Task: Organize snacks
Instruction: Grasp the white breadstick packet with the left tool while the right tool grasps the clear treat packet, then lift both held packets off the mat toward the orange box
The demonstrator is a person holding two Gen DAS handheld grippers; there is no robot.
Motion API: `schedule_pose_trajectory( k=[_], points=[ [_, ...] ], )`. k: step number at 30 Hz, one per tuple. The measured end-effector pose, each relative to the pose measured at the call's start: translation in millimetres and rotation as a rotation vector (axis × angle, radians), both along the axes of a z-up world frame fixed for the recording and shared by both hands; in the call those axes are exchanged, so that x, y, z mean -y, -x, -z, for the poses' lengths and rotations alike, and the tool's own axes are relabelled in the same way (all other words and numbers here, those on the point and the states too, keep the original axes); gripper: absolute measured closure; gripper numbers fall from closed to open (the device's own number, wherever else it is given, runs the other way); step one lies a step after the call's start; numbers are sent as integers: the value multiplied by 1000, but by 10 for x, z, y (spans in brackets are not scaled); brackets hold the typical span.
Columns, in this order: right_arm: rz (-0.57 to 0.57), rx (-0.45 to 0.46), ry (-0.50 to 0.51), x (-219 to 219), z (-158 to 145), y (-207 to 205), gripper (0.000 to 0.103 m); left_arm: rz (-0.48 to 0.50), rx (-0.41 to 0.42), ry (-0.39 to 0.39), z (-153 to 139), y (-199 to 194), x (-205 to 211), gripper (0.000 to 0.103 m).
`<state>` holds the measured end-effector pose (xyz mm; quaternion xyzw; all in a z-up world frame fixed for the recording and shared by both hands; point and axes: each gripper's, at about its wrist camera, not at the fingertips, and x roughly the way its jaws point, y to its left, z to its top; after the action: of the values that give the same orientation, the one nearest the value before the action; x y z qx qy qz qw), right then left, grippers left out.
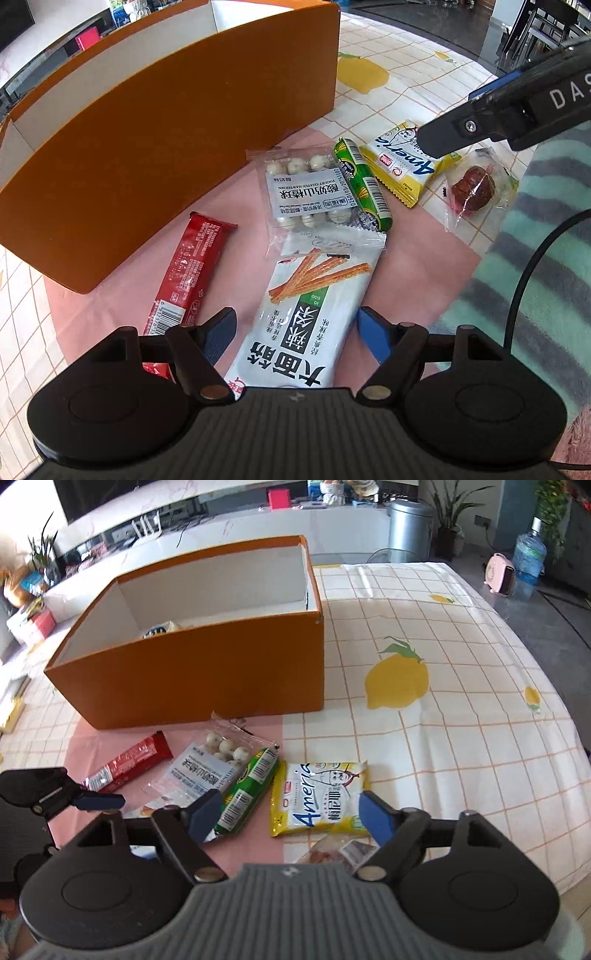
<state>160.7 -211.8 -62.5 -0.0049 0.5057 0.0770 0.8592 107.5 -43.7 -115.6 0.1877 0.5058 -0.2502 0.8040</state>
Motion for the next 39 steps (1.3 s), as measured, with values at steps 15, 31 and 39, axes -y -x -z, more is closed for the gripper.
schedule_pose_trajectory(
  k=[15, 31, 39],
  points=[
    [-10, -318, 23, 163, 368, -167, 27, -120, -66, 10, 11, 0, 11, 22],
    [-116, -296, 132, -69, 383, -9, 44, -209, -67, 17, 1, 71, 15, 29],
    [-164, -215, 64, -96, 230, 174, 55, -270, -51, 64, -18, 140, -73, 37]
  ],
)
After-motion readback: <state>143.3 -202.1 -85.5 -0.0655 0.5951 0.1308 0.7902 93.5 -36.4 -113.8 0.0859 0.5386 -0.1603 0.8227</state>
